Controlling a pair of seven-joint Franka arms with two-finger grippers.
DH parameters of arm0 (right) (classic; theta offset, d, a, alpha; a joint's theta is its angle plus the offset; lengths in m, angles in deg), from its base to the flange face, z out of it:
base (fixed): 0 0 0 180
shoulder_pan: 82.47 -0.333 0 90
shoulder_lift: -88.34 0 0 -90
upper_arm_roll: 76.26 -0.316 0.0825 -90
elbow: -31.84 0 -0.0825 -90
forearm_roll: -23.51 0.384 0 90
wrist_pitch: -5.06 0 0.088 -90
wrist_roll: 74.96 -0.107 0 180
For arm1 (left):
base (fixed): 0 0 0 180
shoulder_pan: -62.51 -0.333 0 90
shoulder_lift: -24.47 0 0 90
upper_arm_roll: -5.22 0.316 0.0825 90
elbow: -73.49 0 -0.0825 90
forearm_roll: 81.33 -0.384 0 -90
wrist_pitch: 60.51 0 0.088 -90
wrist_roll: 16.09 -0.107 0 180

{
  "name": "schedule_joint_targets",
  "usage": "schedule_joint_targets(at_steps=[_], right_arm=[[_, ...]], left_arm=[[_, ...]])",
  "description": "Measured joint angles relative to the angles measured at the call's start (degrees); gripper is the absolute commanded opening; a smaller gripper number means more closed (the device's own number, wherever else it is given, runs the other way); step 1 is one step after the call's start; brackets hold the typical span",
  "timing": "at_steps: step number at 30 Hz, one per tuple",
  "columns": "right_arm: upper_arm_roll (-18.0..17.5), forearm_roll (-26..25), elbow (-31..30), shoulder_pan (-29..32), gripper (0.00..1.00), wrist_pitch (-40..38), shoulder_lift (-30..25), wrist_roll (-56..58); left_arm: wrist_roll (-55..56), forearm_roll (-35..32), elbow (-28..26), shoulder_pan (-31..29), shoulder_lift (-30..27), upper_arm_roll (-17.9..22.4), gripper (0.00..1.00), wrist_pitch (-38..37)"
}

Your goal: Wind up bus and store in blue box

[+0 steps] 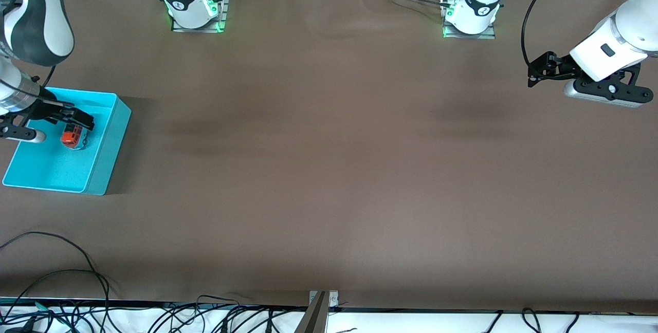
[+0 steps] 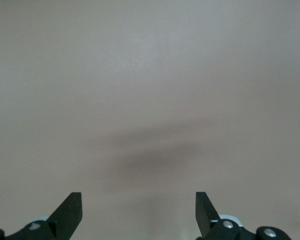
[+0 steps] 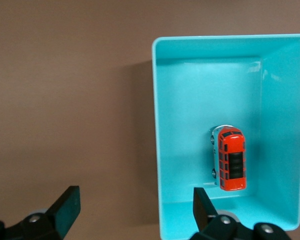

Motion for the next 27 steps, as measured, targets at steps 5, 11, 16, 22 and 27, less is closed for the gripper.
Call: schedule_joint_targets(at_steps=[5, 11, 16, 22, 27], right_arm=[[-0.09, 0.01, 0.00, -2.71, 1.00, -1.83, -1.89, -1.87], [-0.25, 0.13, 1.45, -6.58, 1.00, -6.28, -3.48, -4.73], [-0.29, 2.48, 6.59, -7.75, 1.00, -12.58, -3.87, -5.13], [-0.58, 3.59, 13.30, -7.76, 1.00, -18.90, -3.96, -5.13], [-1.06, 3.71, 16.57, -7.77, 1.00, -22.56, -3.94, -4.53]], left_arm=[[0.00, 0.00, 0.00, -0.02, 0.00, 0.00, 1.00, 0.00], [0.01, -0.01, 0.00, -0.06, 0.00, 0.01, 1.00, 0.00], [0.02, -0.01, 0.00, -0.08, 0.01, 0.01, 1.00, 0.00], [0.02, -0.01, 0.00, -0.08, 0.01, 0.01, 1.00, 0.00], [0.03, -0.01, 0.00, -0.10, 0.01, 0.01, 1.00, 0.00]])
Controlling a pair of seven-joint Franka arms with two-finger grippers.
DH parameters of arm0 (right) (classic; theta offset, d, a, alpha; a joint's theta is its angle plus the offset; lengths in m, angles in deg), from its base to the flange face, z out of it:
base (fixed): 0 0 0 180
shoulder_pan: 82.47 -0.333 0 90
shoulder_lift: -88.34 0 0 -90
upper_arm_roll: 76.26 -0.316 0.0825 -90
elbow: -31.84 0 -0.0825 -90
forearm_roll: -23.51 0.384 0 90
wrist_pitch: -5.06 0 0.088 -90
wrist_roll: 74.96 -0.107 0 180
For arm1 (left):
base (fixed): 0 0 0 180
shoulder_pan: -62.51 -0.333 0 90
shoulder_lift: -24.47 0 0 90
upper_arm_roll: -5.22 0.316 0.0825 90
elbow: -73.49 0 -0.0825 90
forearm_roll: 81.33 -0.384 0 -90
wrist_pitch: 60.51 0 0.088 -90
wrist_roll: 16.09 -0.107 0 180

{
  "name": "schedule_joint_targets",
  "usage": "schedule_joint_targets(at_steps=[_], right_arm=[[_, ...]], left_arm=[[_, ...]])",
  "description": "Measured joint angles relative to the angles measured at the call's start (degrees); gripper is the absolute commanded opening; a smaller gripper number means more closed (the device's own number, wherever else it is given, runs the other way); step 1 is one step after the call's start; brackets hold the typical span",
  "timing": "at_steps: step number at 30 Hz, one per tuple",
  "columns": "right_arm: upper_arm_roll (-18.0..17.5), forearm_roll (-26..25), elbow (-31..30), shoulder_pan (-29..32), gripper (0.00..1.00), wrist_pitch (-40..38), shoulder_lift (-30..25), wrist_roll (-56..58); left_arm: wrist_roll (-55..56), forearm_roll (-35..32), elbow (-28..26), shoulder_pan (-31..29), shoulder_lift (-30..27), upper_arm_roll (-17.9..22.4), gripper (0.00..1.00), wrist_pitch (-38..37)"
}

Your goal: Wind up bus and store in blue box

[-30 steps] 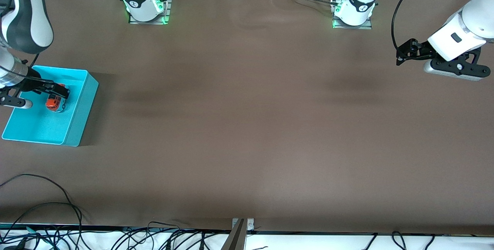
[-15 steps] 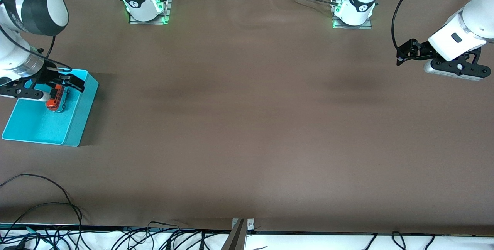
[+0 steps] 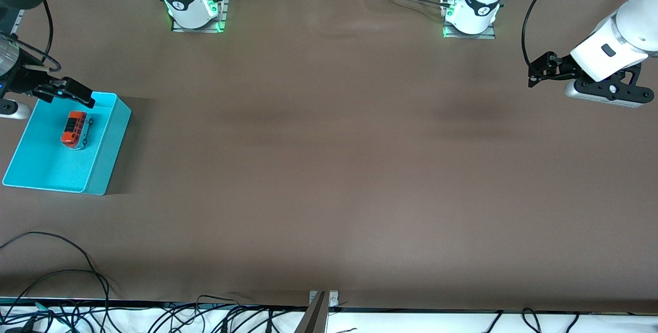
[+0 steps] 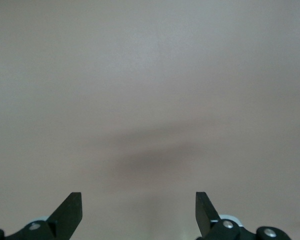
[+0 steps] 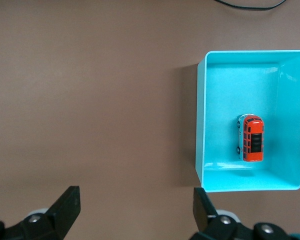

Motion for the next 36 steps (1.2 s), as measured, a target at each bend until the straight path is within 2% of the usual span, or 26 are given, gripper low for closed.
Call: schedule_joint_targets(at_steps=[8, 36], right_arm=[[-0.05, 0.83, 3.47, 0.09, 1.00, -3.93, 0.26, 2.37], [-0.18, 1.02, 5.84, -0.01, 1.00, -5.59, 2.10, 2.91]], left_arm=[[0.02, 0.00, 0.00, -0.16, 0.00, 0.00, 1.00, 0.00], [0.04, 0.00, 0.00, -0.17, 0.00, 0.00, 1.00, 0.00]])
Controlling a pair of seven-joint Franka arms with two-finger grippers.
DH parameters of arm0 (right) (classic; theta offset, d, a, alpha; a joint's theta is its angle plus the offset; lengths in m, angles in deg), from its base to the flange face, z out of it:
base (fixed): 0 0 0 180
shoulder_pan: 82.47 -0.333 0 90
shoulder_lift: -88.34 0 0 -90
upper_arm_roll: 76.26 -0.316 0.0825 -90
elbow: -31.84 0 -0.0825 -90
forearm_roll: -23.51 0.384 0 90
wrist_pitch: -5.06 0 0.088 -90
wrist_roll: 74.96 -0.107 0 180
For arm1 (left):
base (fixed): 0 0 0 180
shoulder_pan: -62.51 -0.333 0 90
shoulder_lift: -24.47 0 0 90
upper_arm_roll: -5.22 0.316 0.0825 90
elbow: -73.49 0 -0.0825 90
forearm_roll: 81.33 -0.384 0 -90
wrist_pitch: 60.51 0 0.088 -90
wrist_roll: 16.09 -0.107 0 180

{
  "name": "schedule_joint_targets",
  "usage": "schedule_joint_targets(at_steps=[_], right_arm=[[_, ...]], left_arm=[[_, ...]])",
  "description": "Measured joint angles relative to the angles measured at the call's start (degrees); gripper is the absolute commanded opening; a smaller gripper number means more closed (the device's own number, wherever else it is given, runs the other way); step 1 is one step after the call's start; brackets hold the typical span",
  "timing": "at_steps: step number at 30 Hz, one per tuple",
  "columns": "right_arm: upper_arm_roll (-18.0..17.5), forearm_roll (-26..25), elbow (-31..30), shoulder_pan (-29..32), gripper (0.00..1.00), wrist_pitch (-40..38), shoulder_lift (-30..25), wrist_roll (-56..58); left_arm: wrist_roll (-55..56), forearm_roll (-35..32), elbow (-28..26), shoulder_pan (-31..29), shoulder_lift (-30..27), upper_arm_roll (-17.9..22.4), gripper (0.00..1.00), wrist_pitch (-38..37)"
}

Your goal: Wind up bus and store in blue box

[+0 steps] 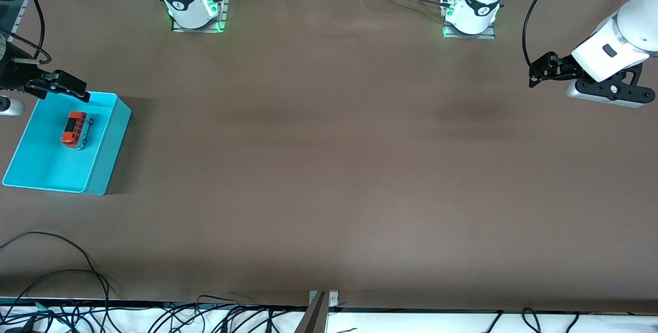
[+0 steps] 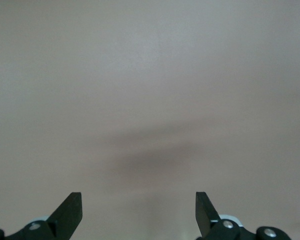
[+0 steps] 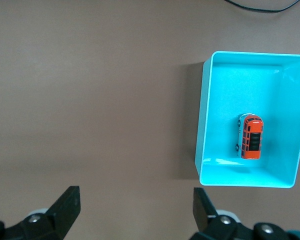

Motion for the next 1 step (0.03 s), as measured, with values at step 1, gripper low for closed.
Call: schedule_joint_targets(at_steps=[1], right_arm=[[-0.04, 0.01, 0.00, -0.02, 1.00, -0.02, 0.00, 0.00]], left_arm=[[0.00, 0.00, 0.00, 0.00, 0.00, 0.00, 1.00, 0.00]])
